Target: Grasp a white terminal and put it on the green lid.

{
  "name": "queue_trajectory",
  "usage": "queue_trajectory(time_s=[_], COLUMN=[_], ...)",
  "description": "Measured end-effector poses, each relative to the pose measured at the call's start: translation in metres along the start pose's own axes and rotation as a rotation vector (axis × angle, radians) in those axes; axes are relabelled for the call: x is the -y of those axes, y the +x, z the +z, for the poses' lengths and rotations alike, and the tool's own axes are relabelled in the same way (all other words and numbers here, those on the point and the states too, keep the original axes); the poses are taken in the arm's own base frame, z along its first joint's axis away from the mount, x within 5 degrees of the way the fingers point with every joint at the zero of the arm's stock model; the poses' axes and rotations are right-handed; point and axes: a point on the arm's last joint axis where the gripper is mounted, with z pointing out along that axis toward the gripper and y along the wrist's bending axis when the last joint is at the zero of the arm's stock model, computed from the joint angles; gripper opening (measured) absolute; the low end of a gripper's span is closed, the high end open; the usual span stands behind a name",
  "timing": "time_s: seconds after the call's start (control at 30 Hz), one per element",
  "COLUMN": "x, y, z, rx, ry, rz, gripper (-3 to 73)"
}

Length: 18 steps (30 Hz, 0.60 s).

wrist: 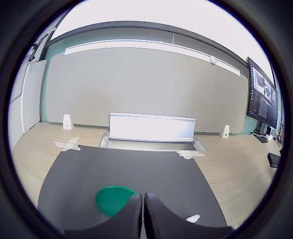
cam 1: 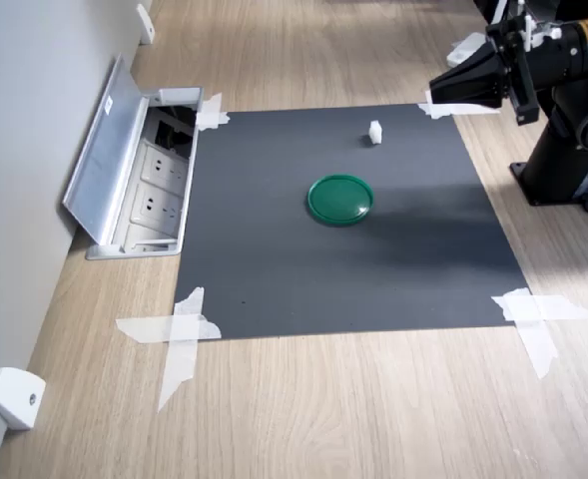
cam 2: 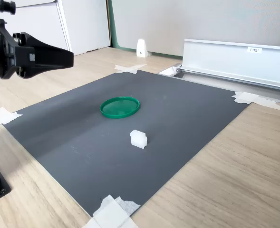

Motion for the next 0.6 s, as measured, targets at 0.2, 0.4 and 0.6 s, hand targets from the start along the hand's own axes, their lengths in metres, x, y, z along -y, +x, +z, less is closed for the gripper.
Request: queue_trajectory(time_s=[0.2,0.4,0.6], x=[0.0,0.001,0.004], y=[-0.002,-0.009,-0.031], z=[0.0,-0.003,-0.01], rx=[0.018,0.03,0.023], ry=[0.001,0.005,0.016], rz=[-0.001,-0.008,-0.024], gripper=[-0.9,-0.9,-0.9])
